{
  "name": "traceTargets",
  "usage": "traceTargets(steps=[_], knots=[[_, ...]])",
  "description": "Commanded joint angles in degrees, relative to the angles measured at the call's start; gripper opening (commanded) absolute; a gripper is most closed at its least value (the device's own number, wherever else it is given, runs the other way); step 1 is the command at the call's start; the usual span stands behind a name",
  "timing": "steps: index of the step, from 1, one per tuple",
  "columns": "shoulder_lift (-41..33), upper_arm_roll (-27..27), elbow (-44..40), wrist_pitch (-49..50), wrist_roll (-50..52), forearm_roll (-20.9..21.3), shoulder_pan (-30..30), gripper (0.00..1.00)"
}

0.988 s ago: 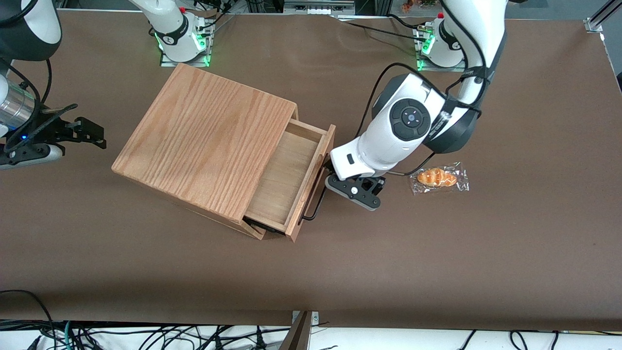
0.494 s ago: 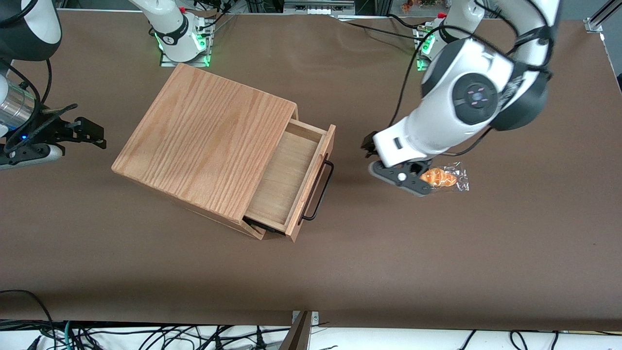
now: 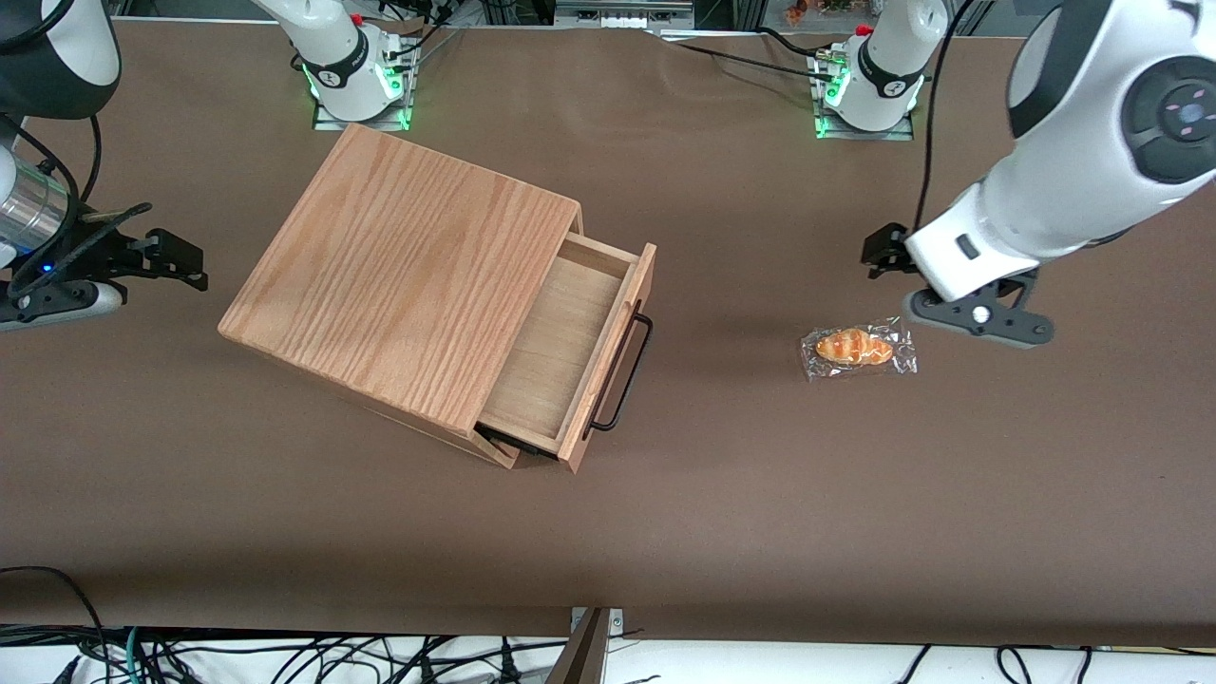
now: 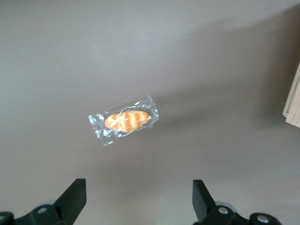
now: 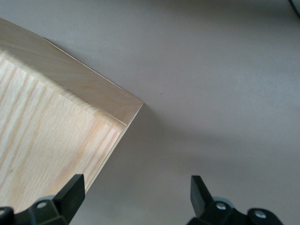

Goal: Open top drawer with left arm

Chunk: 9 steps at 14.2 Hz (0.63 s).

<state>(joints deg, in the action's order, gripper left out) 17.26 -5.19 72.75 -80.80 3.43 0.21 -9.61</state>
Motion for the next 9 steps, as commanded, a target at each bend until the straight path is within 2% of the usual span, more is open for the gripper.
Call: traceTargets(steps=[1, 3, 4, 9], knots=[[-6.3, -0.6, 9.6, -5.2, -1.1, 1.0, 4.9, 1.00], [-13.1, -0.6, 19.9, -13.7, -1.1, 0.9, 8.0, 1.00], [-15.1, -0.6, 22.5, -14.9, -1.1, 0.9, 9.5, 1.00], [-17.3, -0.7, 23.7, -14.7, -1.0, 0.8, 10.1, 1.00]])
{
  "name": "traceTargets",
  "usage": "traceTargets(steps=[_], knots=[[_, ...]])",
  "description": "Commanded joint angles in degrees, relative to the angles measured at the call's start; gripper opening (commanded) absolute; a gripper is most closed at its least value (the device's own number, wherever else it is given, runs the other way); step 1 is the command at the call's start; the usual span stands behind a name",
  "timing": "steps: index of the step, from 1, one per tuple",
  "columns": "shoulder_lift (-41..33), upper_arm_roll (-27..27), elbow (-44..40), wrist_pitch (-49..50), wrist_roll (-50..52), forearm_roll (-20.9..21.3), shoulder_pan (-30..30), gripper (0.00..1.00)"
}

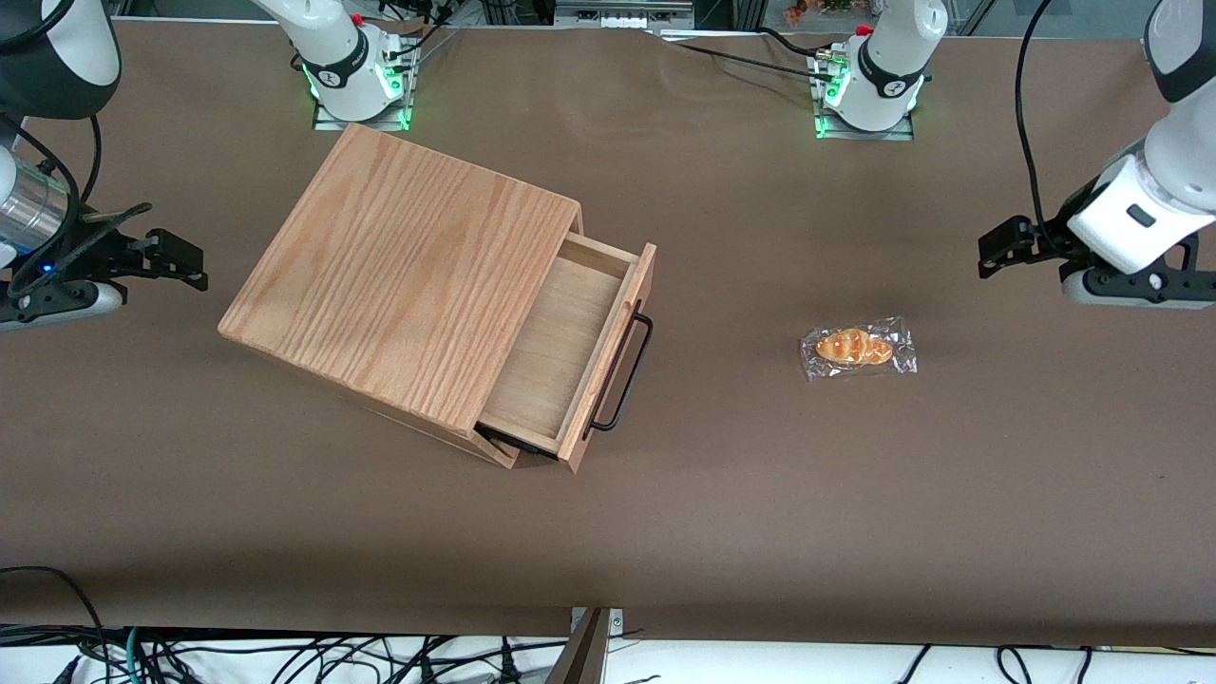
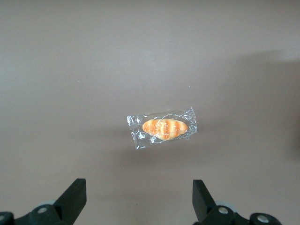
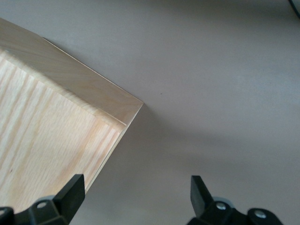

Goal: Open top drawer with left arm

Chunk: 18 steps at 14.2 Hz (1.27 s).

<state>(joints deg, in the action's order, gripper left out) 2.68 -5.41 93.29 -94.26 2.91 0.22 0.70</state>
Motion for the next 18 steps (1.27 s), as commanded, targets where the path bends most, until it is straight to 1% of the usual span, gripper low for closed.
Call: traceTargets(steps=[1, 5, 18], knots=[[-2.6, -0.5, 3.1, -1.1, -0.4, -0.2, 0.2, 1.00], [-1.7, -0.3, 1.7, 0.0, -0.4, 0.0, 0.3, 1.00], [-1.7, -0.3, 1.7, 0.5, -0.5, 0.0, 0.7, 1.00]])
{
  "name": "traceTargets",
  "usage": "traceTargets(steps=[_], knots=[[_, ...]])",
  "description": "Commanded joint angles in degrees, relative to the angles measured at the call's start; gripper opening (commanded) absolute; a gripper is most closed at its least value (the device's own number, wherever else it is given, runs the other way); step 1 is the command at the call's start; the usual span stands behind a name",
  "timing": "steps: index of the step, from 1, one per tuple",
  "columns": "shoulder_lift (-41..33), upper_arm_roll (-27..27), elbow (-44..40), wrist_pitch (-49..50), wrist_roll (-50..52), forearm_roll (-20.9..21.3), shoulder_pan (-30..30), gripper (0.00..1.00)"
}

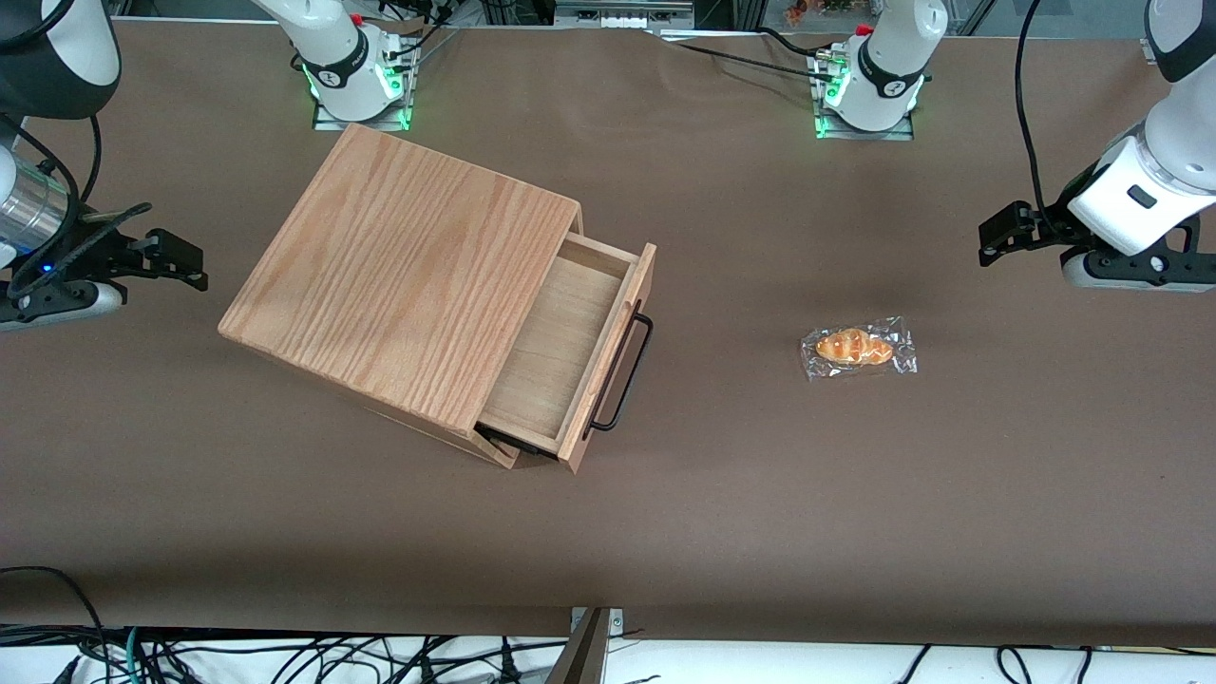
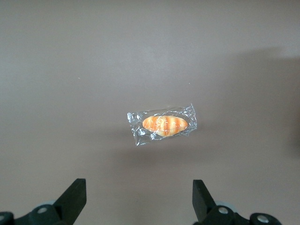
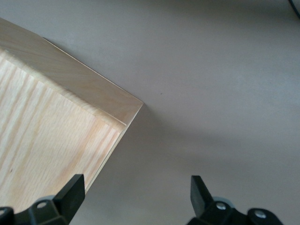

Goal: Open top drawer with left arm

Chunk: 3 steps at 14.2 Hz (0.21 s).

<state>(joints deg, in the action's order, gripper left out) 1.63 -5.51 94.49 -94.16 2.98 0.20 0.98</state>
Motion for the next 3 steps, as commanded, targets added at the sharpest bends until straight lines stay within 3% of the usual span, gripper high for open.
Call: traceTargets(steps=[1, 3], knots=[[-0.6, -0.2, 0.4, 0.4, -0.6, 0.0, 0.4, 1.00], [-0.7, -0.2, 0.4, 0.4, -0.6, 0.0, 0.4, 1.00]])
